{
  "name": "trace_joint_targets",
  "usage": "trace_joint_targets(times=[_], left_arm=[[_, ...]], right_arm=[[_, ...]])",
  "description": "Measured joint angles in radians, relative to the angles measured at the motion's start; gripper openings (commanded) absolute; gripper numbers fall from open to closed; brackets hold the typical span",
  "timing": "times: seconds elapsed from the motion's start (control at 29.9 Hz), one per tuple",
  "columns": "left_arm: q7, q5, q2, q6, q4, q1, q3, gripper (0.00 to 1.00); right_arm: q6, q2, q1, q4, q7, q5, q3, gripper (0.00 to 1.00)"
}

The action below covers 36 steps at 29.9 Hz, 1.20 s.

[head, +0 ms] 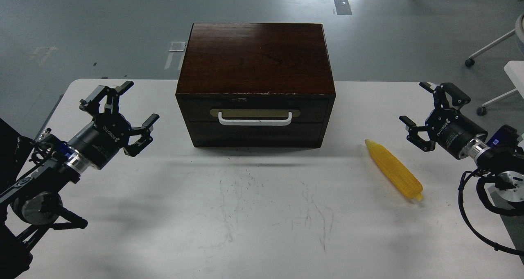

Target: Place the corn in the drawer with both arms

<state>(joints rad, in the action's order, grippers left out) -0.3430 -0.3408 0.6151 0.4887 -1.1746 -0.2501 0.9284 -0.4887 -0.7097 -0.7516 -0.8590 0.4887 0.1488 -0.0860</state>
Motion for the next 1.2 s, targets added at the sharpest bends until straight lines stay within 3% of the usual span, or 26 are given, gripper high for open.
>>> trace_joint_targets(times=[0.47,0.7,0.94,1.2], left_arm=[[0.002,-0.04,-0.003,0.0,0.0,0.035,0.024,0.99],[-0.041,-0.053,0.053,0.0,-0.004,0.004,0.027,0.99],[-0.122,-0.279,0.188,0.0,-0.018,-0.195,0.011,0.99],[-0.13,-0.833,0.212,0.001,-0.191,-0.427,-0.001,0.99]], right_arm=[[0.0,-0.004,0.0,-0.002,0.0,0.0,-0.01,1.0],[0.0,-0.004,-0.002,-0.002,0.0,-0.002,-0.011,1.0],[0.0,-0.01,-0.014,0.0,0.0,-0.015,-0.009,1.0],[0.0,-0.01,-0.027,0.002,0.0,-0.018,-0.008,1.0]])
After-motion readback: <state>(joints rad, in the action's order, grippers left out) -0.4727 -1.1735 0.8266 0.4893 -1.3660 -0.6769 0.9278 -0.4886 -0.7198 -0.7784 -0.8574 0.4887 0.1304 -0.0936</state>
